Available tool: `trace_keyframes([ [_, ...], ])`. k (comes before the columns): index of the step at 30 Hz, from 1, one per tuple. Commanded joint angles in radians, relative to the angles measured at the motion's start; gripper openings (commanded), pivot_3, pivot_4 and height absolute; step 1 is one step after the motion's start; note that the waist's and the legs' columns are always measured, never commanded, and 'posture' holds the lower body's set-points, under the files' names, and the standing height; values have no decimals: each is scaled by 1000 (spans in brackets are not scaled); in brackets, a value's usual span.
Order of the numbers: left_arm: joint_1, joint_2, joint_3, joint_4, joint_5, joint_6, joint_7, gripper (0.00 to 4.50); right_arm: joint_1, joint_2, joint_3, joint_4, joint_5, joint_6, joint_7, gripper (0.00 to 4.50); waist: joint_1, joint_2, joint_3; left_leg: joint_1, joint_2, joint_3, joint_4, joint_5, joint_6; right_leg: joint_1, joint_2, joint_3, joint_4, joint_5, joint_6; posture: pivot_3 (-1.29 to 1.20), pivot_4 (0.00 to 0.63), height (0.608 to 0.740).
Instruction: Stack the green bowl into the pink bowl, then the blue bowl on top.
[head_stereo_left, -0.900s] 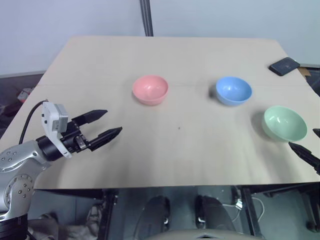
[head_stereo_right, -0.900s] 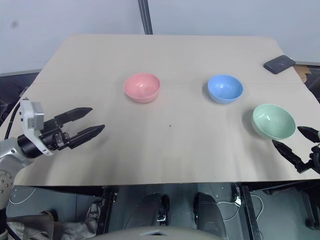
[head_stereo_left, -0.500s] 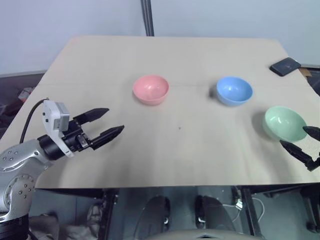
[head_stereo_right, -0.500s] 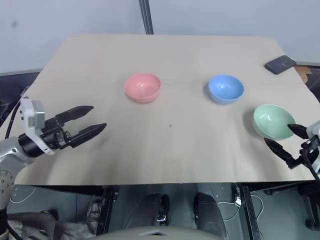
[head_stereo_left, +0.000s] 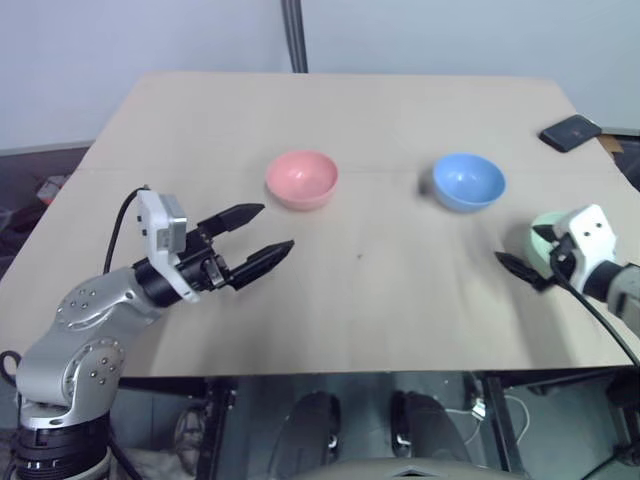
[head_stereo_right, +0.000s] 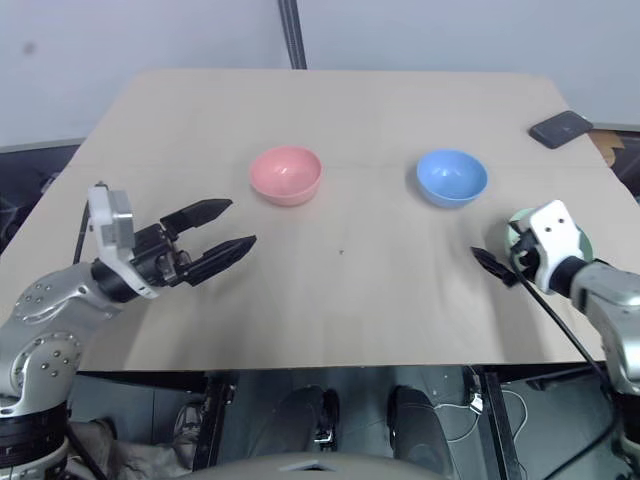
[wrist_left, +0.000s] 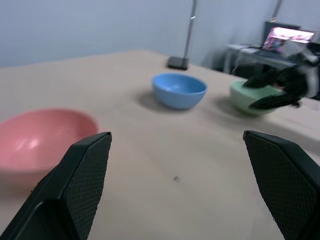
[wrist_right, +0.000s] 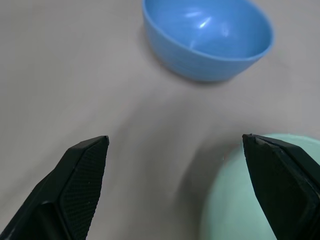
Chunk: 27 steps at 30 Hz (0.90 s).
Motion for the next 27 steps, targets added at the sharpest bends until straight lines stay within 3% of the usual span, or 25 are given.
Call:
trace_keyframes([
  [1, -14, -34, -6, -13, 82, -71, 74, 4458, -120, 32, 112, -3, -24, -93, 66, 4500, -6, 0, 0, 0, 0, 0, 0, 0, 0, 0, 0, 0, 0, 0, 0, 0, 150, 739],
  [5, -75, -101, -87, -26, 327, -43, 375, 4458, -213, 71, 223, 24, -46, -234, 185, 4500, -3, 0, 0, 1, 1, 0, 0, 0, 0, 0, 1, 0, 1, 2, 3, 0, 150, 739],
  [7, -142, -75, -174, -30, 427, 44, 446, 4458, -218, 83, 231, 45, -25, -274, 238, 4500, 10, -2, 0, 1, 0, -1, 0, 0, 0, 1, 1, -1, 1, 2, 4, 0, 150, 739],
  [10, -304, 4, -335, 29, 552, 173, 443, 4458, -207, 97, 234, 54, -9, -314, 283, 4500, 29, -2, 0, -3, -2, -4, 2, 0, 1, 1, 0, -5, 0, 2, 4, 0, 150, 739],
  [15, -584, 56, -606, 218, 716, 216, 308, 4458, -182, 122, 219, 27, 8, -324, 282, 4500, 25, -2, 0, -3, -3, -5, 3, 0, 1, 2, 0, -5, -1, 2, 4, 0, 150, 739],
  [18, -699, 33, -760, 332, 818, 207, 234, 4458, -178, 146, 209, 18, 14, -334, 263, 4500, 17, -2, 0, -3, -2, -4, 2, 0, 1, 2, 1, -5, -1, 2, 4, 0, 150, 739],
  [23, -848, -98, -927, 589, 971, 184, 209, 4458, -162, 172, 194, -19, 8, -334, 215, 4500, 4, -2, 0, -3, -3, -4, 2, 0, 1, 1, 1, -5, 0, 2, 5, 0, 150, 739],
  [25, -874, -142, -933, 649, 989, 173, 204, 3942, -150, 175, 187, -39, 4, -327, 198, 4500, 1, -3, 0, -3, -3, -4, 2, 0, 1, 0, 1, -4, 0, 2, 5, 0, 150, 739],
  [27, -889, -166, -934, 690, 1013, 165, 196, 3146, -128, 168, 173, -59, 4, -324, 186, 4500, 1, -3, 0, -4, -2, -3, 2, 0, 1, -1, 1, -3, 1, 2, 5, 0, 150, 739],
])
